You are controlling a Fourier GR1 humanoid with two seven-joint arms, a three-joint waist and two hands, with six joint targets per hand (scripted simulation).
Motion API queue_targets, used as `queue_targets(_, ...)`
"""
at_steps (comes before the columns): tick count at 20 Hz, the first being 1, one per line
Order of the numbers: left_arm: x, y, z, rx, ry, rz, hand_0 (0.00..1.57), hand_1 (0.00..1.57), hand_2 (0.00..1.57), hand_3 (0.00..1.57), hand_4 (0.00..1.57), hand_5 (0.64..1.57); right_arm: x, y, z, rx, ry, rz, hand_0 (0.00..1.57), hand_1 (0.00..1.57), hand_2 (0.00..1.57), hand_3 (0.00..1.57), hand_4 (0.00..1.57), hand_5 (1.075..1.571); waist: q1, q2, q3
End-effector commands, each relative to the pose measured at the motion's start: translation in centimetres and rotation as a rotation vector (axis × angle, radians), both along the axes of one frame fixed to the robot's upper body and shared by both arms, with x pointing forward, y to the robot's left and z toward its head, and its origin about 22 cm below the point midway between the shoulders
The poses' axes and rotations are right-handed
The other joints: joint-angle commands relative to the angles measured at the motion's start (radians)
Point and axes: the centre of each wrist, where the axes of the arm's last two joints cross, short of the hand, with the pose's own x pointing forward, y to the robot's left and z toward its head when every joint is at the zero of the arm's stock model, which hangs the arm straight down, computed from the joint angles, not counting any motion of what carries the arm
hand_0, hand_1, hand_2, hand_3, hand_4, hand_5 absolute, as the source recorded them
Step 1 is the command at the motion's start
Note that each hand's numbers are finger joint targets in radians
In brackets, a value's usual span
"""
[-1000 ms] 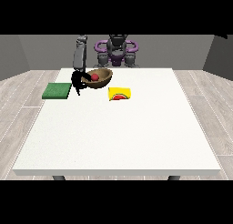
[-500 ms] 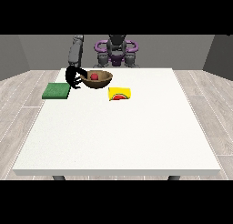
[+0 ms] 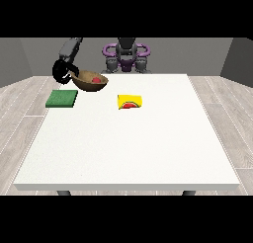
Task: Pick the cup and pour the ball into the bowl, then pick the bowl and place it on the pad
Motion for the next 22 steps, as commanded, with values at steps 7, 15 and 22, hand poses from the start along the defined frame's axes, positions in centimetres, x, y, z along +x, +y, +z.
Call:
queue_targets(7,-1.0,1.7,1.4,0.059,-0.145,0.055,0.00,0.00,0.00,0.00,0.70,1.557,1.3,-5.4,5.6,-0.107,-0.134,-0.001,1.57,1.57,1.57,1.57,1.00,1.571,-0.008,0.152,0.0016)
queue_targets(15,-1.0,-0.3,5.7,0.089,-0.351,0.026,0.00,0.00,0.00,0.00,0.67,1.559,-0.2,-13.0,7.1,-0.040,-0.362,-0.103,1.57,1.57,1.57,0.00,0.97,1.570,0.044,0.377,0.0045)
queue_targets(22,-3.5,-1.0,9.1,0.102,-0.359,-0.003,0.00,0.00,0.00,0.00,0.69,1.558,-2.5,-18.0,8.5,-0.097,-0.360,-0.158,1.57,1.57,1.57,0.00,0.98,1.571,0.067,0.367,0.0061)
